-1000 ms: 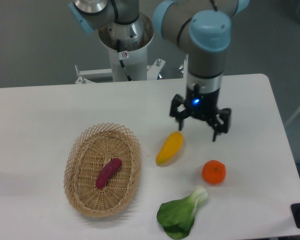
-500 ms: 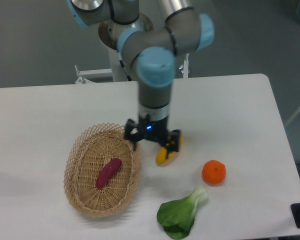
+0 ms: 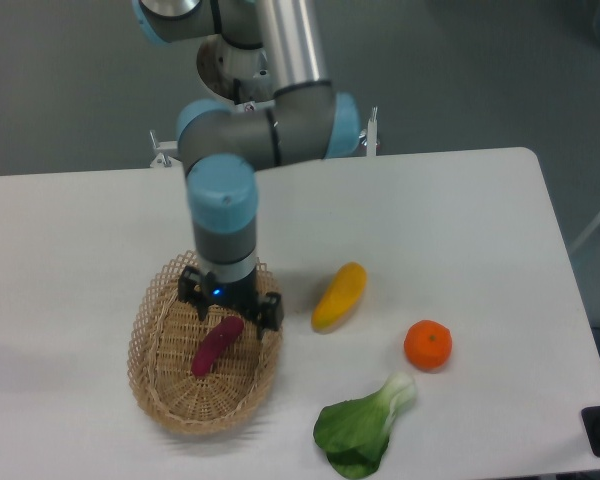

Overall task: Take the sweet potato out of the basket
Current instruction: 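Lower the gripper onto the purple sweet potato and close on it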

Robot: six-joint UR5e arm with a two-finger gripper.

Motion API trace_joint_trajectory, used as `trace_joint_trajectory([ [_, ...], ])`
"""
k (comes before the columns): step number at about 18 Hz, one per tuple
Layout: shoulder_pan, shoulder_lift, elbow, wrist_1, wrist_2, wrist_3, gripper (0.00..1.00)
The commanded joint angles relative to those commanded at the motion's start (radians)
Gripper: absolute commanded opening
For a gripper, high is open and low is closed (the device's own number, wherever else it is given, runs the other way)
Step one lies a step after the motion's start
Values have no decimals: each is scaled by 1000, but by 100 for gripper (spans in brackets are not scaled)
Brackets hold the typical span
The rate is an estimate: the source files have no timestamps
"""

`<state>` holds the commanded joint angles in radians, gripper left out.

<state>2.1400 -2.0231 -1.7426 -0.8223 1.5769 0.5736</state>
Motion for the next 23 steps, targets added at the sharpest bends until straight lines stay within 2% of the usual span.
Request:
trace_joint_trajectory([
  [2, -5, -19, -2, 22, 2, 9, 100],
  [9, -11, -34, 0, 23, 5, 22, 99],
  [10, -11, -35, 3, 23, 5, 22, 89],
  [11, -11, -34, 2, 23, 5, 25, 71],
  [12, -11, -32, 2, 22, 3, 34, 49],
  [13, -11, -32, 0, 22, 3, 46, 39],
  [23, -11, -22, 0, 20, 3, 72, 28],
])
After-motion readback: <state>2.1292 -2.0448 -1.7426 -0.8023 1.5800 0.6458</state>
